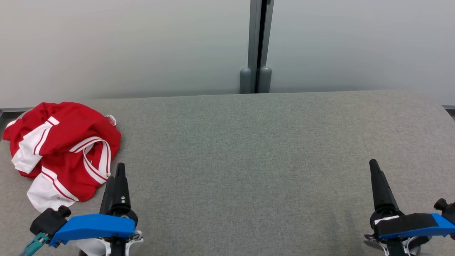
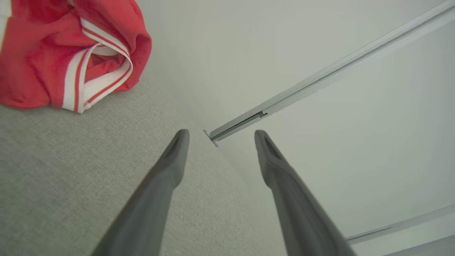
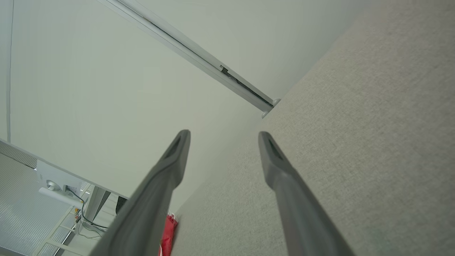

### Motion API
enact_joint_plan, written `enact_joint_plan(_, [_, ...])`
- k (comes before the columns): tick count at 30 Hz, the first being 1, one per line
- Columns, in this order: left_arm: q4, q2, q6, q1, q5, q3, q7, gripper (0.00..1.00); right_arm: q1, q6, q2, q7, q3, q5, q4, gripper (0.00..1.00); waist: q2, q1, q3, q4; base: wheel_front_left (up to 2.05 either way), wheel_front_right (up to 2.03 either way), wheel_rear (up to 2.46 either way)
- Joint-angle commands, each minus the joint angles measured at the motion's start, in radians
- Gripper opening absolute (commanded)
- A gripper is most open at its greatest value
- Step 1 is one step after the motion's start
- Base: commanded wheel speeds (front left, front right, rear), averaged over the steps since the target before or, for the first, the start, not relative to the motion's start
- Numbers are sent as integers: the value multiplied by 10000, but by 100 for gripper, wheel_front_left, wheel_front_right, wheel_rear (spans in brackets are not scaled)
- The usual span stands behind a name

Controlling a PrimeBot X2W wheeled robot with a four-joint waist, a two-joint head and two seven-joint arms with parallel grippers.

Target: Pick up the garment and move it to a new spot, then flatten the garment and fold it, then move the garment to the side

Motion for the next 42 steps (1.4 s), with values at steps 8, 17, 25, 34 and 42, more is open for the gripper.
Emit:
enact_joint_plan(8, [-72, 72, 151, -4, 2401, -452, -346, 100, 144, 47, -82, -353, 248, -1897, -88, 100, 0, 0, -19, 24, 0, 0, 0])
enact_joint_plan(17, [205, 110, 228, 106, 3968, -694, -623, 100, 194, 51, -94, -631, 353, -3693, 68, 100, 0, 0, -29, 57, 0, 0, 0])
enact_joint_plan(25, [480, 118, 286, 141, 4866, -821, -826, 100, 175, 53, -102, -834, 373, -4713, 219, 100, 0, 0, -36, 77, 0, 0, 0])
enact_joint_plan(34, [839, 108, 302, 149, 5735, -999, -1070, 100, 162, 49, -112, -1075, 444, -5865, 453, 100, 0, 0, -37, 104, 0, 0, 0])
enact_joint_plan(42, [1108, 102, 397, 133, 6491, -1061, -1267, 100, 150, 48, -121, -1274, 534, -6752, 708, 100, 0, 0, -38, 133, 0, 0, 0])
